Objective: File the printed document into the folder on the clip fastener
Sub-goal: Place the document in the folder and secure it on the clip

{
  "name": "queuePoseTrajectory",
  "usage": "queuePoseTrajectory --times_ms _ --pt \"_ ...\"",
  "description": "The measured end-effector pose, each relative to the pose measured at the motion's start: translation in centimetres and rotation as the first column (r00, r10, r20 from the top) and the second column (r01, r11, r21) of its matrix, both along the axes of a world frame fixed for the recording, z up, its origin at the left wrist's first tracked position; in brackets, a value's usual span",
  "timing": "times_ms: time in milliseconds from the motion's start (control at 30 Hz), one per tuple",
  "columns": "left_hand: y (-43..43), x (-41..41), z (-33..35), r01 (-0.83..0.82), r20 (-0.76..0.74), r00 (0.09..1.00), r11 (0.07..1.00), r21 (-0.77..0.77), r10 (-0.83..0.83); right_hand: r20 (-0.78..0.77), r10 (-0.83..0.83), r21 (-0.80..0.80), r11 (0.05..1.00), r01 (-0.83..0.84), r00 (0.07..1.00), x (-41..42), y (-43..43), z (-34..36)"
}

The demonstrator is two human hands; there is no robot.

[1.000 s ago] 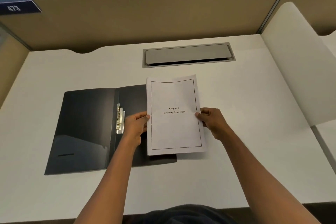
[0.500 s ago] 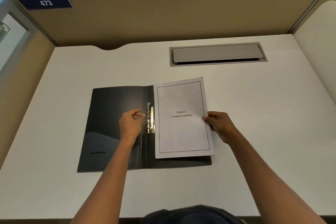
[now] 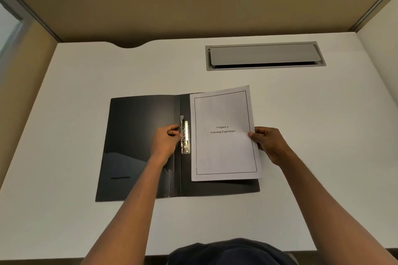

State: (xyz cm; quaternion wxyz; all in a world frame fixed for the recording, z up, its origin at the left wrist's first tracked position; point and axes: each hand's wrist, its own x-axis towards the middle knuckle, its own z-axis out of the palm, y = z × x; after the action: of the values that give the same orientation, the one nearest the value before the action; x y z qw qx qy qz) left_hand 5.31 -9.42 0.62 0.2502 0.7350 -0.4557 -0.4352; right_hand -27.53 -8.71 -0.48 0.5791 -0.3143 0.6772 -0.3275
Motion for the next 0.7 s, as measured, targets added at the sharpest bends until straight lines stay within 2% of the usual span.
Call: queuePoseTrajectory --times_ms 167,700 --pt "0.1 0.3 -0.3 0.030 0.015 0.999 1.000 0.005 -0.030 0.029 0.025 0.016 1.000 -0.026 0.999 0.5 -0.1 0.0" --pt "0.0 0.5 -0.7 0.027 0.005 1.000 1.000 0.004 -0.027 -0.018 0.035 0.057 0.998 -0.034 0.999 2.2 -0.6 -0.1"
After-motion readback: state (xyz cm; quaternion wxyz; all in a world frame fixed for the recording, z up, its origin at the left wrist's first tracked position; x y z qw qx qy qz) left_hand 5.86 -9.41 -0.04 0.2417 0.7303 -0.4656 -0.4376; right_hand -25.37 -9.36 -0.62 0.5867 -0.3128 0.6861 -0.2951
